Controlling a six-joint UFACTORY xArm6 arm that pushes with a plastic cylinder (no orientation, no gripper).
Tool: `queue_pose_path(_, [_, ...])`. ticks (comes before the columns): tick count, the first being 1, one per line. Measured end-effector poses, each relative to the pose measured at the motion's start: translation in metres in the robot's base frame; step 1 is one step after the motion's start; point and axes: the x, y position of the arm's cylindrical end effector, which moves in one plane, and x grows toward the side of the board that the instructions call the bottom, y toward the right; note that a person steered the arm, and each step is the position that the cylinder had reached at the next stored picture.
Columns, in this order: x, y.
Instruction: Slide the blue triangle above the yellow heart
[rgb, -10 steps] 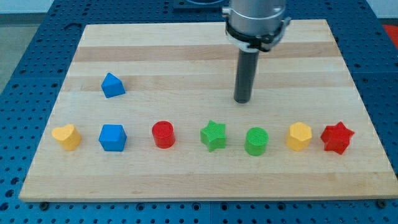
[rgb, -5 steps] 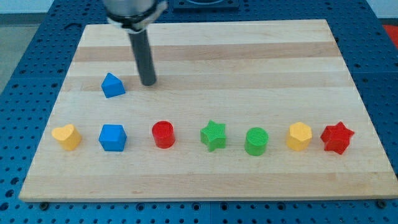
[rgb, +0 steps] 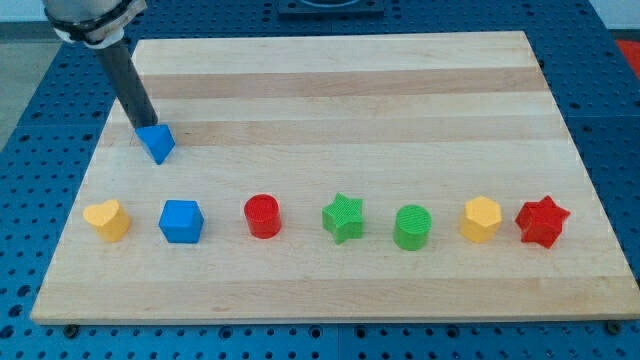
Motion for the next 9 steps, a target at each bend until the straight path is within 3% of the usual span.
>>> queue_pose_path(2, [-0.003, 0.033])
queue_pose_path(5, [0.080, 0.007])
queue_pose_path(9, [0.092, -0.003])
